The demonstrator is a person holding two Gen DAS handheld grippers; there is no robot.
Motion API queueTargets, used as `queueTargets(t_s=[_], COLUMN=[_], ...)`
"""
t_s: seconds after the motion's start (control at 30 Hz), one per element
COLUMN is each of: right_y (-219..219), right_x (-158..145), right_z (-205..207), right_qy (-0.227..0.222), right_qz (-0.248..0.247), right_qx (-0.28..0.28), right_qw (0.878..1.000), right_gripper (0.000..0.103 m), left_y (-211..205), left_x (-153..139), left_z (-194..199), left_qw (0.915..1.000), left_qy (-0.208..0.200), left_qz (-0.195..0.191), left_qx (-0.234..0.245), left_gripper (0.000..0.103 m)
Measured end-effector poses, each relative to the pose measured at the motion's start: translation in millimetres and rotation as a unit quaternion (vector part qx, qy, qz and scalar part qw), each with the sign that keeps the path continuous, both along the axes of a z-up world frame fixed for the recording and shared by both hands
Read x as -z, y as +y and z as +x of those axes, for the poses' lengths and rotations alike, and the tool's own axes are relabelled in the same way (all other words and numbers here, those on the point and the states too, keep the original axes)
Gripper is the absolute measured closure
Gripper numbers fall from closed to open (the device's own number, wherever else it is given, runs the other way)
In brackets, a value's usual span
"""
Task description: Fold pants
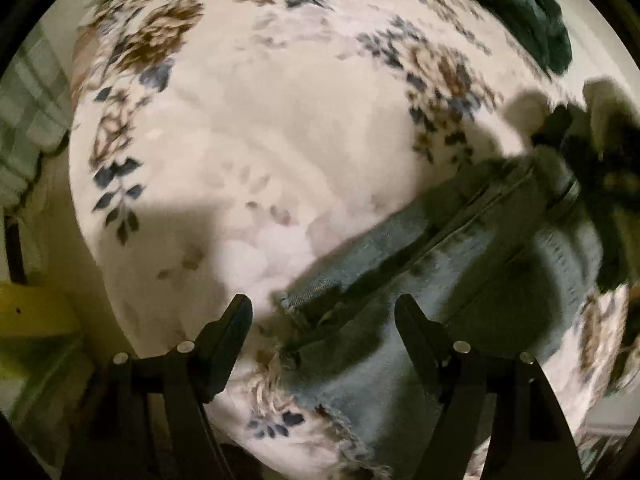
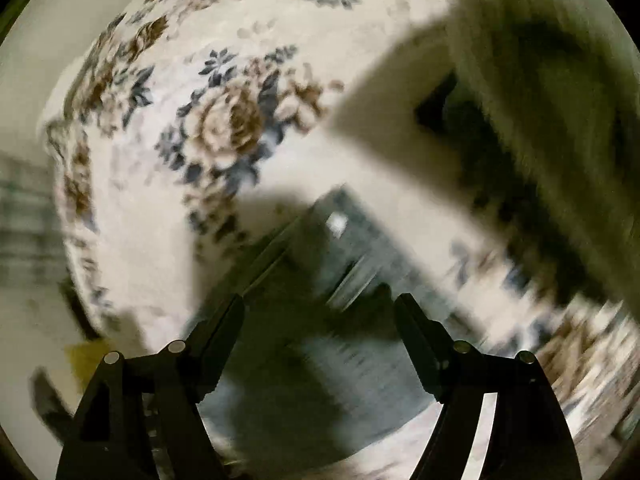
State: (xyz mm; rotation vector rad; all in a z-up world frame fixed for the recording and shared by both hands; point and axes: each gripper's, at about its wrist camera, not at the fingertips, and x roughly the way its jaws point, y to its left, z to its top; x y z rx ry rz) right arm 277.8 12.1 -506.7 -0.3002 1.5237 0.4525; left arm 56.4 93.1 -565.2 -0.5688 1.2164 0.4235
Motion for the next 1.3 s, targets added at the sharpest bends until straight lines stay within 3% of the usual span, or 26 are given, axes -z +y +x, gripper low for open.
queueTargets(t_s=[0.07,0.1,0.17,0.2,0.23,0.43,0.67,0.77,0.9,0.97,1.0,1.07,1.1,1.13,1.23,1.3], right_y=[9,13,21,24,28,29,24,36,57,58,53,40,31,25,-5,-24], right_x=[6,13,23,26,28,17,5,6,15,23,25,16,8,2,-19,-24], right_z=[9,14,20,21,21,15,29,36,30,36,42,44,42,40,14,-11], right_qy=[-0.025,-0.025,-0.017,-0.018,-0.019,-0.06,-0.08,-0.076,-0.076,-0.058,-0.042,-0.03,-0.031,-0.031,-0.023,-0.011], right_qz=[-0.024,-0.036,-0.041,-0.037,-0.043,-0.043,-0.042,-0.034,-0.038,-0.041,-0.036,-0.013,-0.002,0.005,0.029,0.029], right_qx=[-0.037,-0.055,-0.076,-0.092,-0.101,-0.122,-0.085,-0.085,-0.126,-0.116,-0.1,-0.075,-0.063,-0.056,-0.045,-0.048], right_qw=[0.999,0.998,0.996,0.995,0.994,0.99,0.992,0.993,0.988,0.991,0.993,0.997,0.998,0.998,0.998,0.998], right_gripper=[0.024,0.024,0.038,0.071,0.091,0.096,0.096,0.096,0.096,0.094,0.088,0.063,0.044,0.037,0.025,0.024], left_y=[-2,-2,-1,0,0,16,48,54,55,54,53,51,50,49,37,30], left_x=[10,14,20,21,20,5,-23,-21,-5,-1,-2,-8,-11,-14,-13,-3], left_z=[5,7,11,13,13,17,17,21,26,26,25,18,13,5,-20,-29], left_qw=[0.9998,0.9997,0.9994,0.9993,0.9992,0.999,0.9983,0.9984,0.9984,0.9983,0.9984,0.998,0.9973,0.9962,0.9915,0.9897], left_qy=[0.007,0.005,0.005,0.005,-0.003,-0.028,-0.057,-0.055,-0.039,-0.031,-0.032,-0.037,-0.042,-0.047,-0.043,-0.03], left_qz=[0.004,0.002,-0.004,-0.003,-0.001,0.009,0.01,-0.008,-0.038,-0.045,-0.041,-0.042,-0.047,-0.056,-0.083,-0.091], left_qx=[0.016,0.022,0.033,0.037,0.04,0.032,0.007,-0.003,-0.013,-0.02,-0.023,-0.03,-0.038,-0.049,-0.091,-0.107], left_gripper=[0.034,0.041,0.097,0.098,0.099,0.101,0.101,0.1,0.099,0.093,0.087,0.043,0.035,0.029,0.029,0.029])
